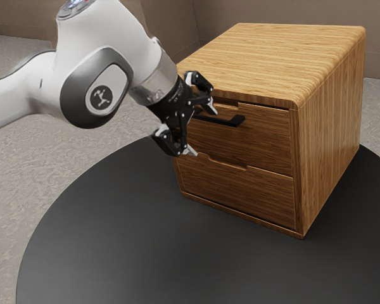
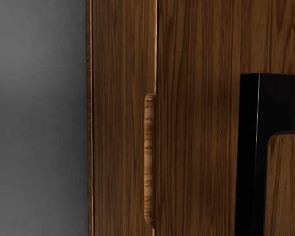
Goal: Pull the drawer handle with one arm to open the drawer
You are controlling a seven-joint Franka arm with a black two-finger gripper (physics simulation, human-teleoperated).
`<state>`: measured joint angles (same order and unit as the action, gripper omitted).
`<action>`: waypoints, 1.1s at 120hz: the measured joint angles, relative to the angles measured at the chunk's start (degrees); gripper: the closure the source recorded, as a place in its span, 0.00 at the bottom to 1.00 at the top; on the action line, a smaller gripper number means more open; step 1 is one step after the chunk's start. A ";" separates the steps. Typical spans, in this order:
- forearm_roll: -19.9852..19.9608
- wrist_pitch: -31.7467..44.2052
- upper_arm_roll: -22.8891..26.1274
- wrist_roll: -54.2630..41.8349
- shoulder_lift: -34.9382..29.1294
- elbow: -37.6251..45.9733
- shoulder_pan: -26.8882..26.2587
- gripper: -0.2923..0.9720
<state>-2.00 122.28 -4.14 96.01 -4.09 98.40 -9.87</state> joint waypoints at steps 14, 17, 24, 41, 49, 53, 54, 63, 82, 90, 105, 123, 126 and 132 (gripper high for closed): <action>0.04 0.10 0.01 0.13 0.29 0.12 -0.34 0.23; 0.04 0.12 0.01 0.16 0.37 0.13 -0.35 0.23; 0.06 0.15 -0.01 0.21 0.46 0.14 -0.35 0.23; 0.03 0.20 0.00 0.33 0.91 0.14 -0.03 0.23; 0.04 0.22 -0.06 0.37 1.13 0.14 0.06 0.23; 0.04 0.22 -0.07 0.39 1.17 0.14 0.07 0.23; 0.04 0.22 -0.07 0.40 1.17 0.14 0.08 0.23; 0.05 0.23 -0.01 0.44 1.18 0.14 0.14 0.24; 0.06 0.07 0.01 0.51 1.05 0.14 0.15 0.32; 0.07 -0.03 0.00 0.53 1.05 0.11 0.14 0.36; 0.35 -0.30 0.20 0.62 0.67 0.06 0.23 0.46; 0.90 -0.85 0.45 0.96 -0.07 0.24 0.16 0.62; 0.99 -0.92 0.53 1.05 -0.23 0.25 0.20 0.65; 1.12 -1.02 0.77 1.23 -0.62 0.32 0.29 0.70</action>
<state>-0.88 121.26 -3.37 97.24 -4.70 98.72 -9.58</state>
